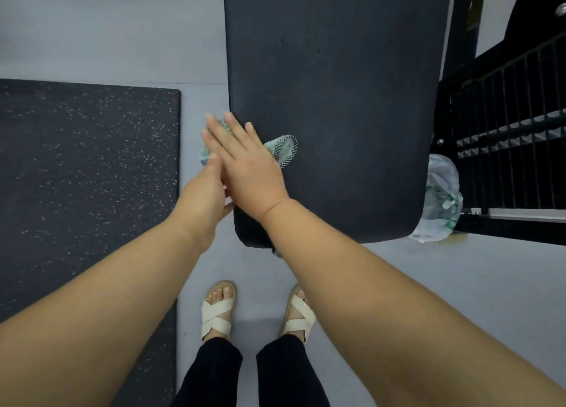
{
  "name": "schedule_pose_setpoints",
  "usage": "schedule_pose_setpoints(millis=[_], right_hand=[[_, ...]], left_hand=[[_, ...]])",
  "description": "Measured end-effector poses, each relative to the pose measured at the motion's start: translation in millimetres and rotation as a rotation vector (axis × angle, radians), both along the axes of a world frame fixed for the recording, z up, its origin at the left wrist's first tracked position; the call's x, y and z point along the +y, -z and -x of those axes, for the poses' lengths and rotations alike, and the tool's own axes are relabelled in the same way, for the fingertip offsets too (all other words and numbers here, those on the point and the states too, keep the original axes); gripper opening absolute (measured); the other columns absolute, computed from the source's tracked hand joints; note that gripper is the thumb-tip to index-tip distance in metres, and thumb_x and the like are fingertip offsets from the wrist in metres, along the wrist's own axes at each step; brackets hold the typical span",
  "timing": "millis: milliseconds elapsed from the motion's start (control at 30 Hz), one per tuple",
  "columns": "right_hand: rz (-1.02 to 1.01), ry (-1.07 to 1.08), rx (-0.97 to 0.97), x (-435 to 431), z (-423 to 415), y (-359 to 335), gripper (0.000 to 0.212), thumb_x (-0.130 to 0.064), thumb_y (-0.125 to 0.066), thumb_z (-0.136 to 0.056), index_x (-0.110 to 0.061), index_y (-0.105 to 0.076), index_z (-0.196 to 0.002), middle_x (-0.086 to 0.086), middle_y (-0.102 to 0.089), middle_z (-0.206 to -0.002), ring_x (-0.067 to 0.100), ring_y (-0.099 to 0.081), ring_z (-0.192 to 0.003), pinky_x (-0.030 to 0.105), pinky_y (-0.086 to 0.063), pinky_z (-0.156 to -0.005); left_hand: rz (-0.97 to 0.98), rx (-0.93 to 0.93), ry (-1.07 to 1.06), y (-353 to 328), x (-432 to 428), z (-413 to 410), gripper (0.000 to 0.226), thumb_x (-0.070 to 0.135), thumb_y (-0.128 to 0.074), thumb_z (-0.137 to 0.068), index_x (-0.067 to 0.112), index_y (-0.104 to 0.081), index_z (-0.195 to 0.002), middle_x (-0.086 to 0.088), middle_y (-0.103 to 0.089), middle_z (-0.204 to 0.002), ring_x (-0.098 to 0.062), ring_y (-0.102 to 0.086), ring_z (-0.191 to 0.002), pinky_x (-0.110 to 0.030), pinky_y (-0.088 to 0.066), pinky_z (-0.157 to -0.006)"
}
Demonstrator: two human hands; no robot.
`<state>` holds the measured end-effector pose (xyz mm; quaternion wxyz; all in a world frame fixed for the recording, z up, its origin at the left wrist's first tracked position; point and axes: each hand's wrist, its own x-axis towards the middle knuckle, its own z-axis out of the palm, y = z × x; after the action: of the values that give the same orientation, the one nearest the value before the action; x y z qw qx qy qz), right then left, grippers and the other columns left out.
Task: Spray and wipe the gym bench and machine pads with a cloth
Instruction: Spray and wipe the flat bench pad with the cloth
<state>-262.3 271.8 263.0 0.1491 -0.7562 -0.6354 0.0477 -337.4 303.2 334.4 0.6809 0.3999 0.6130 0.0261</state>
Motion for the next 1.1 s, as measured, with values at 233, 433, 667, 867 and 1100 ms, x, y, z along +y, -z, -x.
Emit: schedule_pose_setpoints(millis=[233,433,667,867,1100], right_hand=[[0.018,0.569,0.058,-111.4,-136.1,-6.7,0.052,0.002,-0.048,-0.089,-0.006,-0.040,-0.141,0.015,-0.036,-0.148,0.039,-0.028,-0.138,0.054,-0.021,-0.113],[-0.098,1.177,0.205,-91.1,-132.0,-9.5,0.049,-0.017,-0.035,-0.099,-0.006,-0.026,-0.146,0.010,-0.020,-0.155,0.030,-0.011,-0.144,0.040,-0.006,-0.117],[-0.063,0.276,-0.060,18.1,-54.9,-8.9,0.055,-0.028,-0.038,-0.088,-0.009,-0.044,-0.139,0.009,-0.040,-0.147,0.032,-0.035,-0.136,0.041,-0.017,-0.112],[-0.024,-0.070,-0.120,-10.7,-127.6,-11.1,0.053,-0.004,-0.041,-0.082,-0.012,-0.050,-0.135,0.008,-0.047,-0.142,0.036,-0.040,-0.132,0.045,-0.018,-0.111],[0.069,0.679,0.105,-86.1,-228.7,-30.6,0.050,-0.007,-0.039,-0.095,-0.005,-0.031,-0.145,0.015,-0.023,-0.153,0.041,-0.012,-0.142,0.055,-0.010,-0.115]], left_hand=[[-0.207,0.086,0.350,-11.8,0.0,-27.2,0.051,0.046,-0.033,-0.096,0.031,-0.030,-0.145,0.007,-0.026,-0.149,-0.017,-0.034,-0.133,-0.038,-0.027,-0.112],[-0.205,0.236,0.304,-9.1,7.3,-59.2,0.059,0.053,-0.026,-0.096,0.030,-0.017,-0.149,0.010,-0.012,-0.154,-0.023,-0.017,-0.141,-0.045,-0.019,-0.114],[-0.086,0.154,-0.074,-8.9,20.3,-66.4,0.050,0.050,-0.025,-0.097,0.022,-0.048,-0.132,0.007,-0.051,-0.129,-0.014,-0.047,-0.117,-0.036,-0.034,-0.105],[-0.099,0.280,-0.194,-5.1,39.3,-89.1,0.065,0.053,-0.023,-0.083,0.020,-0.044,-0.135,0.003,-0.045,-0.138,-0.022,-0.044,-0.122,-0.046,-0.031,-0.108],[-0.150,0.233,-0.069,-9.0,39.2,-106.5,0.054,0.051,-0.020,-0.098,0.031,-0.021,-0.148,0.006,-0.015,-0.156,-0.017,-0.018,-0.142,-0.039,-0.012,-0.114]])
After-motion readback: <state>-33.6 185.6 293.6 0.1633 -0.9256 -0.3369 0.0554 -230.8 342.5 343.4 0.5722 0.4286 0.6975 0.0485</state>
